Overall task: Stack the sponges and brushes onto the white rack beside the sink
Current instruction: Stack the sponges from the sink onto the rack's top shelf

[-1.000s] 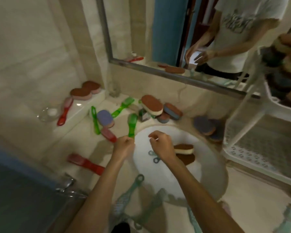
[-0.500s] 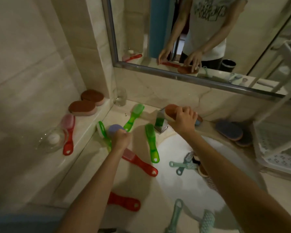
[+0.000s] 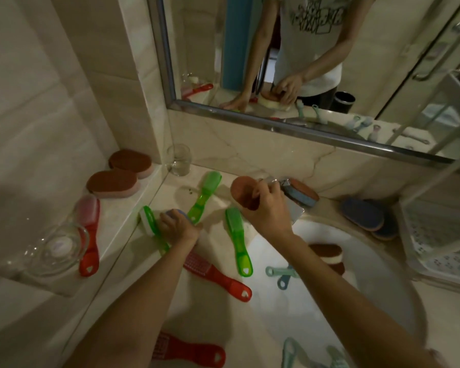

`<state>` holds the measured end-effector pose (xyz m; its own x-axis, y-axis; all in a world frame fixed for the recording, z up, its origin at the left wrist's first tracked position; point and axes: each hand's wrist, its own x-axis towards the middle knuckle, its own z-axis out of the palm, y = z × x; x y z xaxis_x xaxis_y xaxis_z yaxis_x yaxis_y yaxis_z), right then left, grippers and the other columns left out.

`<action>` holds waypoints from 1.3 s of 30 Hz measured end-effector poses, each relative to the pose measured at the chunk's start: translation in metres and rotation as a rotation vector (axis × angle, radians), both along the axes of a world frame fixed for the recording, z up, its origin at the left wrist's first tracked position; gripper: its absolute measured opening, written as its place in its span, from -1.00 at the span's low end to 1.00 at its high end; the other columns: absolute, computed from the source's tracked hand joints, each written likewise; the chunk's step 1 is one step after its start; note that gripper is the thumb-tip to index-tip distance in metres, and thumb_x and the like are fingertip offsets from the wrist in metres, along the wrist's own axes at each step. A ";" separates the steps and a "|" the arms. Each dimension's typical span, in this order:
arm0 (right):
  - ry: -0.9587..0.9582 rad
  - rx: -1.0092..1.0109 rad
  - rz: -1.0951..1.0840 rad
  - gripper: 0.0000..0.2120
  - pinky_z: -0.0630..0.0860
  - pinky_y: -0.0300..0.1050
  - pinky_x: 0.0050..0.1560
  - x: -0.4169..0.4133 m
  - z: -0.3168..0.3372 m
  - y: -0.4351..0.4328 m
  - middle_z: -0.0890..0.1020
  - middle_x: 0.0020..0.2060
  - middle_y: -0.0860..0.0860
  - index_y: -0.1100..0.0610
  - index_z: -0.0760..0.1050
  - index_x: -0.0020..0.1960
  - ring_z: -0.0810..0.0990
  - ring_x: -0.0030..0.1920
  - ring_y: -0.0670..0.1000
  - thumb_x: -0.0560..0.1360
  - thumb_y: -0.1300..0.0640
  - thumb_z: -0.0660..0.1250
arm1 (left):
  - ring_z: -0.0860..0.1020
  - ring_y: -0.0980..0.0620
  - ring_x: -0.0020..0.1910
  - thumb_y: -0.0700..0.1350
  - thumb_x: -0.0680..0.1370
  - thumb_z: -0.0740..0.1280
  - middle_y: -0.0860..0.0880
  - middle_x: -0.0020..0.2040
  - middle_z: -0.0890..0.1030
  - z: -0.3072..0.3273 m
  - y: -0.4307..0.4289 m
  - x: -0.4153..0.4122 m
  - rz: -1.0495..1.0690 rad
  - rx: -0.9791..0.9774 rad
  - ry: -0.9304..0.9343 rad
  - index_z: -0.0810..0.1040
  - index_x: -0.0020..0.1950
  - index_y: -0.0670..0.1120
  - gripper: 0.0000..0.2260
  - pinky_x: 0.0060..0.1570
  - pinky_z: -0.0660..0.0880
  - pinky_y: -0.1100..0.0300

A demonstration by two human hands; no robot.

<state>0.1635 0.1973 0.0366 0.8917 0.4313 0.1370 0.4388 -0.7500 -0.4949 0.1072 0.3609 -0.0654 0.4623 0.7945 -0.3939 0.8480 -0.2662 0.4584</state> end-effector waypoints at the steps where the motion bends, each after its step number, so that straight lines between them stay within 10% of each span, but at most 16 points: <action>1: 0.004 0.007 0.005 -0.59 0.42 -0.02 -0.01 -0.001 -0.003 -0.001 0.43 0.07 0.19 0.25 0.41 0.04 0.44 0.06 0.19 0.38 0.01 0.46 | 0.05 -0.24 0.48 0.03 0.42 0.43 -0.21 0.52 -0.01 -0.003 -0.001 0.000 -0.001 0.025 0.008 0.08 0.48 -0.17 -0.22 0.42 0.20 -0.07; 9: 0.009 0.020 -0.019 -0.60 0.44 -0.08 0.02 -0.015 -0.001 -0.019 0.42 0.10 0.13 0.23 0.41 0.07 0.44 0.07 0.13 0.39 0.00 0.43 | 0.24 -0.22 0.41 -0.18 0.44 0.35 -0.20 0.47 0.15 0.027 -0.014 -0.004 0.347 -0.076 -0.468 0.27 0.35 -0.19 -0.49 0.32 0.33 -0.06; 13: -0.066 0.133 -0.032 -0.59 0.35 -0.14 -0.12 -0.018 0.010 -0.019 0.46 0.00 0.18 0.27 0.45 -0.03 0.47 -0.04 0.18 0.34 0.02 0.50 | 0.51 -0.05 -0.07 -0.30 0.48 0.17 -0.14 0.04 0.47 0.084 -0.026 -0.013 0.522 -0.716 -1.052 0.37 0.15 -0.18 -0.76 -0.21 0.49 0.14; 17: -0.185 0.163 -0.035 -0.64 0.44 0.01 -0.06 -0.016 0.045 -0.028 0.47 0.01 0.19 0.26 0.44 -0.04 0.45 -0.01 0.20 0.29 0.13 0.48 | 0.62 -0.06 -0.15 -0.31 0.51 -0.01 -0.11 -0.20 0.65 0.144 -0.058 -0.015 0.303 -1.247 -1.310 0.53 -0.04 -0.18 -0.68 -0.05 0.53 0.12; 24: -0.372 0.174 -0.107 -0.59 0.44 0.03 0.03 0.004 0.113 -0.108 0.46 0.04 0.18 0.23 0.43 0.05 0.44 0.04 0.18 0.30 0.11 0.47 | 0.59 -0.02 -0.22 -0.29 0.48 0.32 -0.16 -0.09 0.62 0.201 -0.134 0.022 0.174 -0.950 -1.086 0.51 0.20 -0.22 -0.71 -0.32 0.57 0.24; 39: -0.434 0.216 -0.366 -0.54 0.49 0.07 0.09 0.087 0.231 -0.397 0.45 0.12 0.16 0.21 0.35 0.17 0.46 0.09 0.16 0.43 -0.05 0.37 | 0.48 -0.03 0.07 -0.05 0.48 0.35 -0.10 0.19 0.53 0.320 -0.397 0.131 -0.046 -0.828 -1.106 0.40 0.31 -0.15 -0.56 -0.20 0.41 0.18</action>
<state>0.2501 -0.1999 0.2678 0.8198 0.0289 0.5720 0.3671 -0.7930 -0.4861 0.2379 -0.0359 0.2545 0.8600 0.4866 -0.1536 -0.0589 0.3937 0.9174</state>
